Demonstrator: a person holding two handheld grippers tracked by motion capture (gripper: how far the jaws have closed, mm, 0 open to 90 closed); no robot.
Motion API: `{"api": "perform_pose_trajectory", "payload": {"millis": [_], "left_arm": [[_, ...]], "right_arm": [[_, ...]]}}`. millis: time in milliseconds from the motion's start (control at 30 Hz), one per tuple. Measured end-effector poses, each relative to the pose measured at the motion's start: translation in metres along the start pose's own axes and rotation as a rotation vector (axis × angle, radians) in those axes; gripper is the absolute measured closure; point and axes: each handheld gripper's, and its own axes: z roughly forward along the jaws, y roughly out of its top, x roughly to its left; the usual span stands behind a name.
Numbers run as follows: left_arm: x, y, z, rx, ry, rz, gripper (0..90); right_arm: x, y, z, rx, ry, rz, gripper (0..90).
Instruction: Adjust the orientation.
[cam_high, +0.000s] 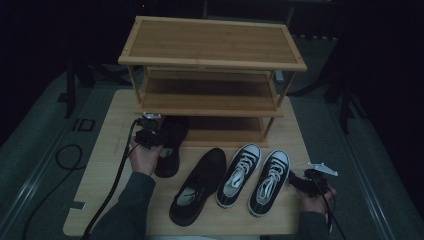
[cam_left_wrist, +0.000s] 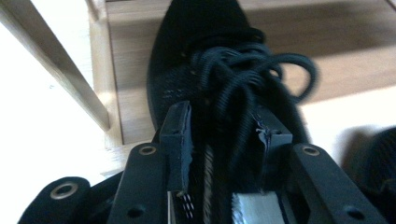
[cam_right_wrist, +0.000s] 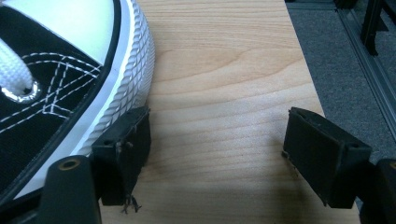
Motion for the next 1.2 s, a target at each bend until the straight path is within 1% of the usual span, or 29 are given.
{"api": "perform_pose_trajectory", "payload": {"millis": [67, 100, 133, 167, 200, 267, 367, 400, 433, 500, 533, 567, 600, 633, 667, 700, 767, 800, 833, 867, 900, 1033, 1067, 1100, 1133, 1167, 1200], "left_arm": [[-0.001, -0.001, -0.006, 0.000, -0.003, 0.028, 62.5], [-0.002, -0.001, -0.010, -0.005, -0.004, 0.036, 62.5], [-0.002, -0.002, -0.014, -0.010, -0.014, 0.042, 63.0], [-0.002, -0.002, -0.014, -0.010, -0.014, 0.042, 63.6], [-0.002, -0.004, -0.020, -0.030, -0.041, 0.038, 64.1], [-0.001, -0.006, -0.026, -0.036, -0.054, 0.048, 66.1], [0.001, -0.010, -0.037, -0.052, -0.087, 0.057, 72.5], [0.001, -0.010, -0.037, -0.052, -0.087, 0.057, 75.0], [0.002, -0.014, -0.046, -0.062, -0.115, 0.073, 77.6], [0.002, -0.018, -0.055, -0.065, -0.118, 0.099, 83.3], [0.002, -0.020, -0.059, -0.066, -0.126, 0.106, 86.1], [0.002, -0.020, -0.059, -0.066, -0.126, 0.106, 88.9], [0.002, -0.024, -0.067, -0.067, -0.123, 0.125, 89.6], [0.002, -0.027, -0.071, -0.068, -0.125, 0.131, 89.8], [0.002, -0.027, -0.071, -0.068, -0.125, 0.131, 89.9], [0.003, -0.032, -0.078, -0.071, -0.128, 0.140, 89.9], [0.005, -0.038, -0.083, -0.081, -0.133, 0.139, 89.9], [0.005, -0.038, -0.083, -0.081, -0.133, 0.139, 89.9], [0.006, -0.045, -0.086, -0.084, -0.146, 0.143, 89.9], [0.006, -0.045, -0.086, -0.084, -0.146, 0.143, 89.9], [0.006, -0.053, -0.087, -0.074, -0.137, 0.164, 89.9], [0.008, -0.065, -0.087, -0.052, -0.133, 0.166, 89.9], [0.008, -0.065, -0.087, -0.052, -0.133, 0.166, 89.8], [0.007, -0.071, -0.085, -0.041, -0.131, 0.176, 89.8], [0.007, -0.071, -0.085, -0.041, -0.131, 0.176, 89.8], [0.005, -0.078, -0.082, -0.025, -0.122, 0.193, 89.8], [0.005, -0.078, -0.082, -0.025, -0.122, 0.193, 89.8]], "right_arm": [[0.000, 0.000, 0.000, 0.000, 0.000, 0.000, 22.9], [0.000, 0.000, 0.000, 0.000, 0.000, 0.000, 22.9], [0.000, 0.000, 0.000, 0.000, 0.000, 0.000, 22.9], [0.000, 0.000, 0.000, 0.000, 0.000, 0.000, 22.9], [0.000, 0.000, 0.000, 0.000, 0.000, 0.000, 22.9], [0.000, 0.000, 0.000, 0.000, 0.000, 0.000, 22.9], [0.000, 0.000, 0.000, 0.000, 0.000, 0.001, 22.9], [0.000, 0.000, 0.000, 0.000, 0.000, 0.001, 22.9], [0.000, 0.000, 0.000, 0.000, 0.000, 0.001, 22.9], [0.000, 0.000, 0.000, 0.000, 0.000, 0.002, 22.9], [0.000, 0.000, 0.000, 0.000, 0.000, 0.001, 22.9], [0.000, 0.000, 0.000, 0.000, 0.000, 0.000, 22.9], [0.000, 0.000, 0.000, 0.000, 0.000, 0.001, 22.9], [0.000, 0.000, 0.000, 0.000, 0.000, 0.001, 22.9], [0.000, 0.000, 0.000, 0.000, 0.000, 0.000, 22.9], [0.000, 0.000, 0.000, 0.000, 0.000, 0.000, 22.9], [0.000, 0.000, 0.000, 0.000, 0.000, 0.000, 22.9], [0.000, 0.000, 0.000, 0.000, 0.000, 0.000, 22.9], [0.000, 0.000, 0.000, 0.000, 0.000, 0.000, 22.9], [0.000, 0.000, 0.000, 0.000, 0.000, 0.000, 22.9], [0.000, 0.000, 0.000, 0.000, 0.000, 0.000, 22.9], [0.000, 0.000, 0.000, 0.000, 0.000, 0.001, 22.9], [0.000, 0.000, 0.000, 0.000, 0.000, 0.001, 23.0], [0.000, 0.000, 0.000, 0.000, 0.000, 0.001, 22.9], [0.000, 0.000, 0.000, 0.000, 0.000, 0.001, 22.9], [0.000, 0.000, 0.000, 0.000, 0.000, 0.001, 22.9], [0.000, 0.000, 0.000, 0.000, 0.000, 0.001, 23.0]]}}
